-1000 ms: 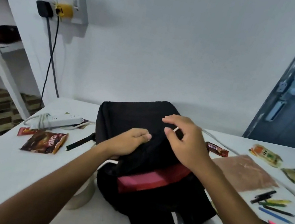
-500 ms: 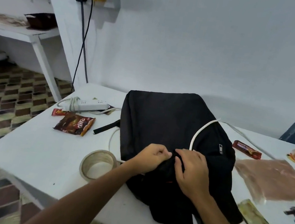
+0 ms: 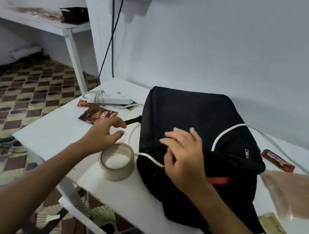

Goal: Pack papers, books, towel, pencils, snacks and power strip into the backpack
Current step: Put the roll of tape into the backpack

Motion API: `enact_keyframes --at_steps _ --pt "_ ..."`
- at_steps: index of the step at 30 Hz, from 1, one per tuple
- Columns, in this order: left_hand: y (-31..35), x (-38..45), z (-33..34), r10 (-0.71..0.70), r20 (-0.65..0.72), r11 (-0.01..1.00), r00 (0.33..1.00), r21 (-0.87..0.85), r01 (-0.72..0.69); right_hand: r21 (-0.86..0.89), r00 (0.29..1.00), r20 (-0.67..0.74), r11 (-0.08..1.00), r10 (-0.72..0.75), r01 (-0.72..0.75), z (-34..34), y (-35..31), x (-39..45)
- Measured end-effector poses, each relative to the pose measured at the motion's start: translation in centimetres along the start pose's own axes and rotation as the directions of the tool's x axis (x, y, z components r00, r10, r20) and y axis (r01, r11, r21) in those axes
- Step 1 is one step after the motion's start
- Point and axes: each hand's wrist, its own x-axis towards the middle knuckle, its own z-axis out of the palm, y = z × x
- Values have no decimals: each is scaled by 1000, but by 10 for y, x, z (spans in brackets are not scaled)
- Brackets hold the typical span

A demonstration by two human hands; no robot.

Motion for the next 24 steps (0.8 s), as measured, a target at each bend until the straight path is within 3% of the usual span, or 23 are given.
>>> enact_keyframes --at_steps 1,3,5,6,8,11,13,14,16,17,19,20,21,22,24 --pt "0 1 -3 -9 -28 1000 1000 9 9 97 985 88 985 -151 142 5 -18 6" --pt "1 2 -9 -10 -78 1000 997 -1 10 175 857 385 939 -342 296 25 -51 9" --pt "3 2 -14 -14 -111 999 994 -47 9 58 677 673 933 -299 354 48 -71 7" --pt "6 1 -17 -14 -122 998 992 -69 6 -12 641 731 935 -235 355 57 -75 5" --pt "12 -1 -23 -4 -155 995 988 -102 -12 -29 679 722 976 -129 216 67 -76 6" --pt "18 -3 -33 0 -265 980 964 -192 -53 162 795 606 973 35 -166 72 -69 12" --pt "21 -2 -41 -94 -429 925 898 -372 -81 331 845 491 851 215 -408 60 -66 26" --pt "22 0 -45 -206 -517 859 831 -503 -100 411 852 427 775 301 -480 51 -64 36" --pt "27 2 -41 -418 -571 714 707 -687 -133 510 846 314 675 430 -532 28 -51 56" --pt "30 1 -35 -405 -559 719 724 -684 -126 540 842 263 651 471 -533 17 -43 65" --pt "45 -6 -10 -139 -410 815 902 -564 -131 584 835 171 629 523 -513 -6 -26 74" --pt "56 -10 4 42 -219 851 975 -504 -149 613 830 135 612 541 -499 -18 -18 76" --pt "68 -13 18 206 20 886 978 -428 -178 647 827 111 592 551 -481 -29 -12 76" --pt "78 -15 33 323 262 917 909 -326 -231 673 823 96 573 559 -468 -38 -7 76" --pt "99 -15 65 342 624 931 702 -126 -342 702 813 83 546 576 -458 -55 1 72"
